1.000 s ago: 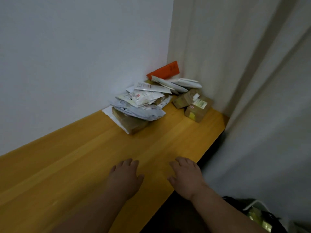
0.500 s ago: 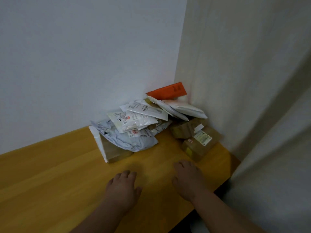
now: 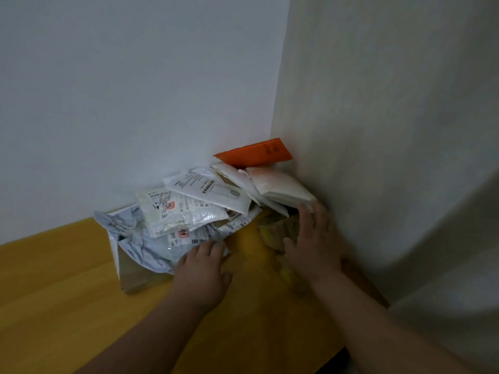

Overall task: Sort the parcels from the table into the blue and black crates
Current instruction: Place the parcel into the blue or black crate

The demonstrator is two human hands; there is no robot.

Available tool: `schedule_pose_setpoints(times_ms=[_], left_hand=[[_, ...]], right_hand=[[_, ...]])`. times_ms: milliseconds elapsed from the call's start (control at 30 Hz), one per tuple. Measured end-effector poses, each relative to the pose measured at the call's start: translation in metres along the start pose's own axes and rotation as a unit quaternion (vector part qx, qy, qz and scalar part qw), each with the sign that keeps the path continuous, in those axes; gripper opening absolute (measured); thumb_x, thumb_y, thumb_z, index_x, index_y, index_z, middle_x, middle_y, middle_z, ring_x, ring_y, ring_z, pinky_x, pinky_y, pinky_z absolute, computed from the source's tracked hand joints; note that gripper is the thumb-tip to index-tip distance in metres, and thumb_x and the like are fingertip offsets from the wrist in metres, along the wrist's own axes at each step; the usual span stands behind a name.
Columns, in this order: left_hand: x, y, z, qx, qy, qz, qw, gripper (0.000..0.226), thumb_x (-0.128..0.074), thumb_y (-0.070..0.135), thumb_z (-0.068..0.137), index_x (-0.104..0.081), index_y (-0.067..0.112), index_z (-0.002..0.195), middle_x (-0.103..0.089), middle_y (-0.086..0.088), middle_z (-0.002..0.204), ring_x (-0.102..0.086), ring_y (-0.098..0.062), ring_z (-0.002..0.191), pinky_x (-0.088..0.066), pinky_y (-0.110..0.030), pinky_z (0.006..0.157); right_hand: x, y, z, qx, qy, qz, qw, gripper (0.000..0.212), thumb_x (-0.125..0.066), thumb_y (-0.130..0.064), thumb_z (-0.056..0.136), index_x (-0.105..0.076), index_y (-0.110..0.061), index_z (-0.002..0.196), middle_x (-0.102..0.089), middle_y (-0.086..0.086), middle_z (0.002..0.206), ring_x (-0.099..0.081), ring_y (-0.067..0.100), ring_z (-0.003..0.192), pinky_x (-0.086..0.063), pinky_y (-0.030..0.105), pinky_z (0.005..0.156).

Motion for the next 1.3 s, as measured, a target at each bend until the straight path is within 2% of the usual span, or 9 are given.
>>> schedule_pose_setpoints(times_ms=[167,333,567,733,867,1000,1167,1233,1300], left_hand=[[0.012,0.027,0.029,0.052,0.051,-0.021,0.997,0.066,-0.047,0.055,0.093,-0.027,0.029,0.151,-0.025,0.001,0.159,-0.02,-0.022,0.146,-0.021,-0.041,0.117],[0.016,0.032,0.034,0.1,0.077,-0.04,0.991,0.063,-0.049,0.054,0.093,-0.033,0.031,0.149,-0.029,0.003,0.157,-0.023,-0.022,0.146,-0.023,-0.041,0.118],[0.007,0.017,0.019,0.159,0.07,-0.083,0.981,0.063,-0.046,0.055,0.094,-0.031,0.03,0.15,-0.028,0.004,0.157,-0.025,-0.02,0.144,-0.024,-0.038,0.118],[0.006,0.018,0.017,0.147,0.078,-0.166,0.972,0.059,-0.052,0.051,0.094,-0.039,0.026,0.146,-0.041,0.001,0.149,-0.04,-0.021,0.135,-0.036,-0.04,0.11],[0.008,0.023,0.009,0.138,0.051,-0.269,0.952,0.056,-0.051,0.048,0.096,-0.04,0.024,0.145,-0.044,-0.003,0.147,-0.043,-0.021,0.133,-0.037,-0.035,0.106],[0.01,0.025,-0.012,0.168,0.009,-0.465,0.869,0.049,-0.045,0.055,0.096,-0.049,0.027,0.136,-0.052,0.0,0.138,-0.05,-0.017,0.122,-0.041,-0.034,0.099],[0.008,0.018,-0.029,0.252,-0.038,-0.721,0.644,0.058,-0.04,0.073,0.087,-0.061,0.028,0.116,-0.067,-0.001,0.117,-0.062,-0.025,0.109,-0.051,-0.044,0.089],[0.011,0.014,-0.032,0.251,-0.05,-0.743,0.619,0.051,-0.047,0.067,0.088,-0.064,0.026,0.116,-0.071,-0.006,0.113,-0.064,-0.029,0.108,-0.052,-0.046,0.089],[0.013,0.007,-0.037,0.247,-0.041,-0.72,0.647,0.031,-0.057,0.041,0.096,-0.062,0.021,0.118,-0.071,-0.009,0.111,-0.066,-0.029,0.1,-0.055,-0.04,0.08]], right_hand=[[-0.006,0.008,0.067,0.05,-0.055,0.0,0.997,0.084,-0.061,-0.042,0.088,-0.014,-0.026,0.155,-0.015,0.006,0.163,-0.014,0.033,0.148,-0.019,0.052,0.119],[-0.018,0.013,0.1,0.065,-0.085,-0.018,0.994,0.05,-0.055,-0.039,0.094,-0.045,-0.032,0.143,-0.054,0.001,0.138,-0.048,0.026,0.126,-0.031,0.048,0.112],[-0.007,0.009,0.09,0.072,-0.024,0.01,0.997,0.02,-0.056,-0.029,0.096,-0.065,-0.026,0.113,-0.064,0.003,0.111,-0.058,0.028,0.101,-0.042,0.042,0.095],[0.01,0.002,0.066,0.067,0.015,0.038,0.997,0.021,-0.05,-0.032,0.1,-0.061,-0.024,0.116,-0.059,0.002,0.114,-0.054,0.023,0.103,-0.038,0.032,0.083],[0.017,-0.009,0.047,0.061,0.055,0.093,0.992,0.014,-0.059,-0.024,0.095,-0.066,-0.017,0.106,-0.06,0.006,0.1,-0.053,0.022,0.088,-0.036,0.031,0.071],[0.025,-0.031,0.018,0.093,0.107,0.128,0.982,0.008,-0.07,-0.014,0.086,-0.066,-0.013,0.093,-0.059,0.007,0.09,-0.056,0.025,0.081,-0.047,0.035,0.068],[0.011,-0.065,-0.036,0.174,0.1,0.098,0.975,0.02,-0.075,-0.014,0.076,-0.065,-0.022,0.092,-0.058,0.0,0.093,-0.056,0.021,0.082,-0.053,0.035,0.066],[0.004,-0.08,-0.058,0.227,0.094,0.083,0.966,0.018,-0.066,-0.018,0.076,-0.061,-0.025,0.091,-0.055,-0.002,0.094,-0.054,0.021,0.081,-0.05,0.034,0.064],[0.0,-0.093,-0.076,0.268,0.071,0.097,0.956,0.015,-0.053,-0.022,0.078,-0.057,-0.026,0.092,-0.053,-0.003,0.096,-0.052,0.021,0.084,-0.05,0.036,0.066]])
Point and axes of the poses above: each hand's wrist, its own z-axis towards the middle knuckle, its own x-axis out of the back of the hand, y = z × x, the point moved 8 cm from there along z, towards the middle knuckle
